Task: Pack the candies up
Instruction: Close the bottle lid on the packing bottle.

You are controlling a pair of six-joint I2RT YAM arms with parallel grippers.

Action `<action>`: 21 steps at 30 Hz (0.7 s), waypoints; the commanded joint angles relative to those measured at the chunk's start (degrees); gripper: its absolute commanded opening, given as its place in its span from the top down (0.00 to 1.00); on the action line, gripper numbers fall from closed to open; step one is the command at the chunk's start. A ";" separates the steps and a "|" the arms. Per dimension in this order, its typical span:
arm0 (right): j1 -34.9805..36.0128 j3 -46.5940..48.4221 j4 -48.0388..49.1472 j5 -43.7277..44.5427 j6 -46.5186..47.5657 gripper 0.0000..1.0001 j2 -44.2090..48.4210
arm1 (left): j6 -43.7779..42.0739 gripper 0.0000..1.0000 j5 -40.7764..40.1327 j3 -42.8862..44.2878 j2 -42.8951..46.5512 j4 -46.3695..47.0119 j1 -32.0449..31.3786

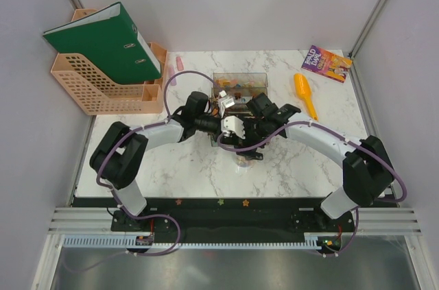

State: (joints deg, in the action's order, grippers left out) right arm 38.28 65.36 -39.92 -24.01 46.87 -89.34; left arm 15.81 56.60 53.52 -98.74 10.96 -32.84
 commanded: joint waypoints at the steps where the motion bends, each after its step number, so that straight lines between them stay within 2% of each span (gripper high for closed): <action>1: -1.37 -1.20 0.81 0.89 -2.92 0.02 3.20 | 0.80 0.98 -2.28 1.94 -0.67 1.35 -0.73; 9: -3.21 -3.83 0.46 3.00 -3.28 0.02 8.83 | -3.06 0.98 -4.39 1.85 -1.10 -1.91 -0.73; 15: -3.48 -5.33 0.37 2.30 -3.02 0.02 8.22 | -4.20 0.98 -4.74 3.60 -1.55 -2.87 -0.82; 18: -3.65 -6.38 0.02 3.62 -2.14 0.02 8.39 | -9.19 0.96 -5.27 5.01 0.73 -8.75 -0.73; 19: -3.91 -6.65 -0.15 3.79 -1.87 0.02 8.83 | -11.14 0.83 -7.18 4.93 1.44 -10.59 -0.73; 21: -4.71 -7.79 -0.68 3.71 -1.00 0.02 9.44 | -17.70 0.43 -10.18 2.14 3.71 -14.64 -0.73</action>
State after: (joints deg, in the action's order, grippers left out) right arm 34.54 59.09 -40.45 -20.62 44.84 -82.13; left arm 8.56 50.52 56.16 -99.39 2.55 -33.47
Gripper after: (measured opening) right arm 0.983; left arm 0.404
